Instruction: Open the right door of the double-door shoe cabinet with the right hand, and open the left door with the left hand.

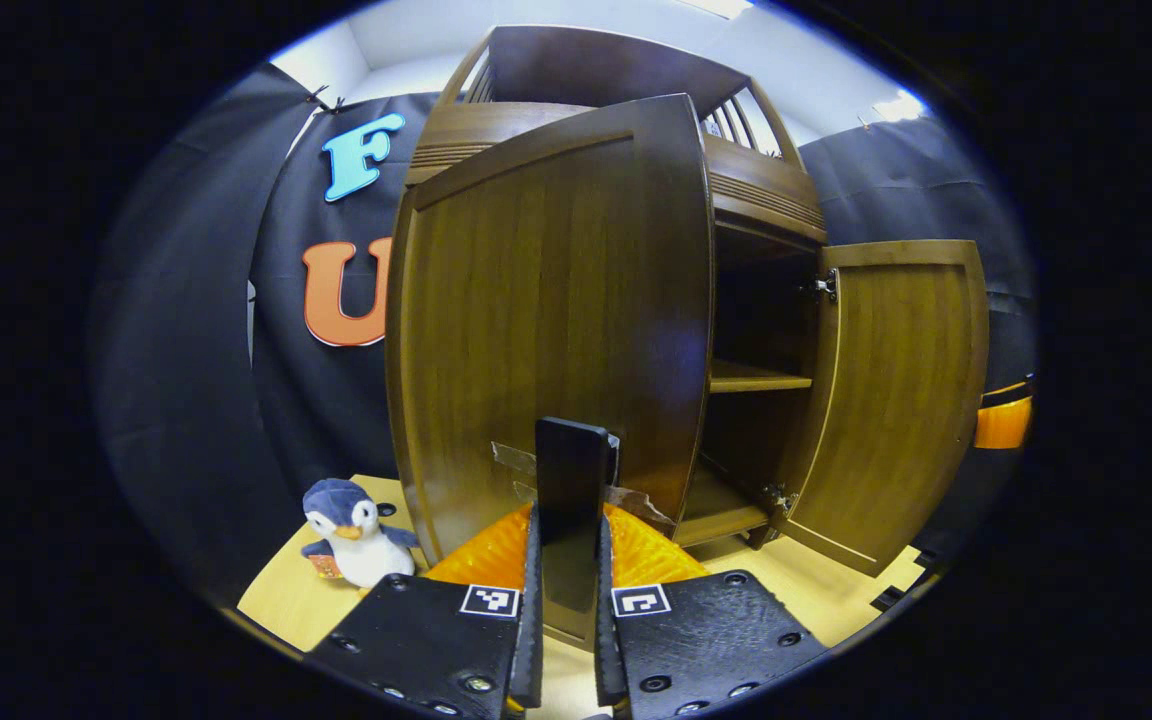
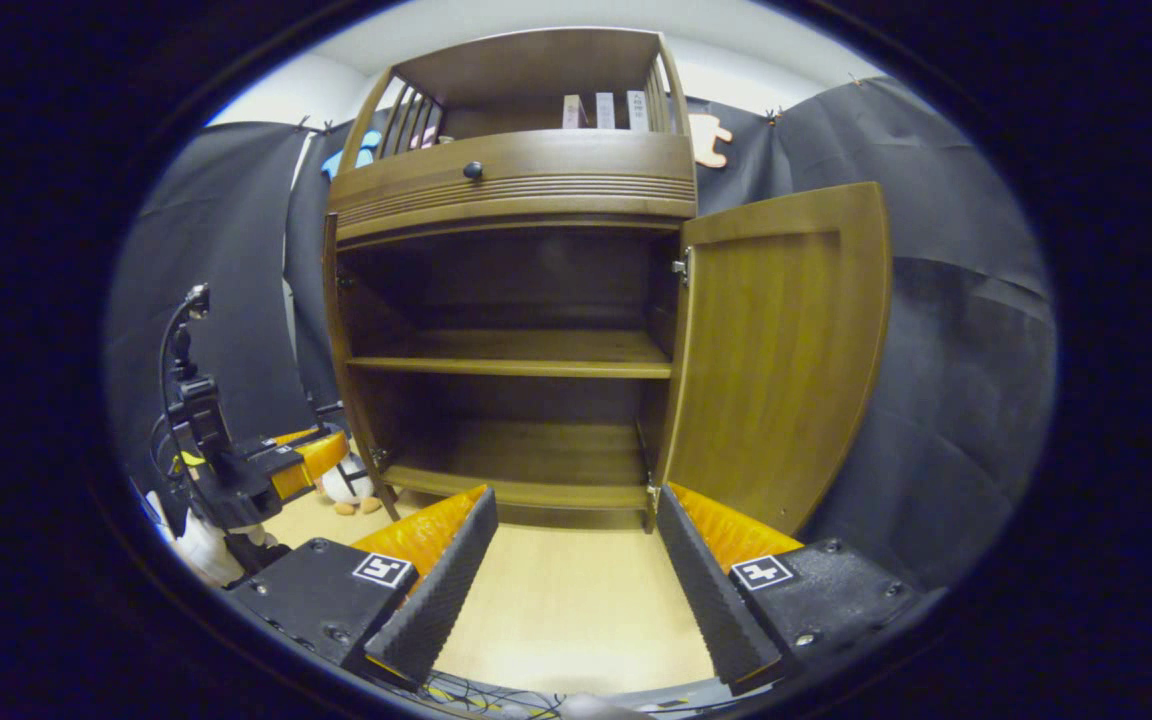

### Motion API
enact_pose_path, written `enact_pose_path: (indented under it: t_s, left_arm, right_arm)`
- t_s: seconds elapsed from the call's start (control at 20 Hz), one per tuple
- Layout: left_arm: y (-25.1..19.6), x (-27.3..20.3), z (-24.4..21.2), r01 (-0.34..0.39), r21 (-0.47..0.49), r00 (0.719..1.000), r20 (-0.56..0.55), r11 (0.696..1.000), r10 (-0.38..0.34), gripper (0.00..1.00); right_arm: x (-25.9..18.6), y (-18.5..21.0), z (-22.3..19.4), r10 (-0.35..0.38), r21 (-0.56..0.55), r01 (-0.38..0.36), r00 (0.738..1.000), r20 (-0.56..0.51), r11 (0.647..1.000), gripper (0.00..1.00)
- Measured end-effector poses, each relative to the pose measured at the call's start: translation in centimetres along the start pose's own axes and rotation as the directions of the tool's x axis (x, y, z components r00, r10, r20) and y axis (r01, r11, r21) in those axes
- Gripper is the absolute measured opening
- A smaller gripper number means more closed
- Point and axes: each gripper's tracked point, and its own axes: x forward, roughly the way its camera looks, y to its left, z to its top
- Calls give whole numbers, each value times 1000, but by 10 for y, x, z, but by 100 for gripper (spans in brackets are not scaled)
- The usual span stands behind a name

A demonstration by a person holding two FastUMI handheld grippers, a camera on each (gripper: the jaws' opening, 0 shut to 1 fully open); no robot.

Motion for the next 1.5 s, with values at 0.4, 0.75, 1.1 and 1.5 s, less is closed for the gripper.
enact_pose_path:
  t_s: [0.4,0.75,1.1,1.5]
  left_arm:
    - [46,-26,-4,-61,-17,998,7,998,62,13]
    - [71,-44,-14,-69,-14,998,-7,998,69,6]
    - [111,-59,-18,-101,-22,995,-1,995,101,0]
    - [164,-75,-16,-112,-3,994,14,994,112,0]
  right_arm:
    - [9,37,-3,95,-16,-95,995,-15,995,100]
    - [12,61,-7,152,-30,-152,988,-29,988,100]
    - [13,74,-12,187,-24,-188,982,-41,982,100]
    - [12,88,-20,209,-27,-210,976,-56,977,100]
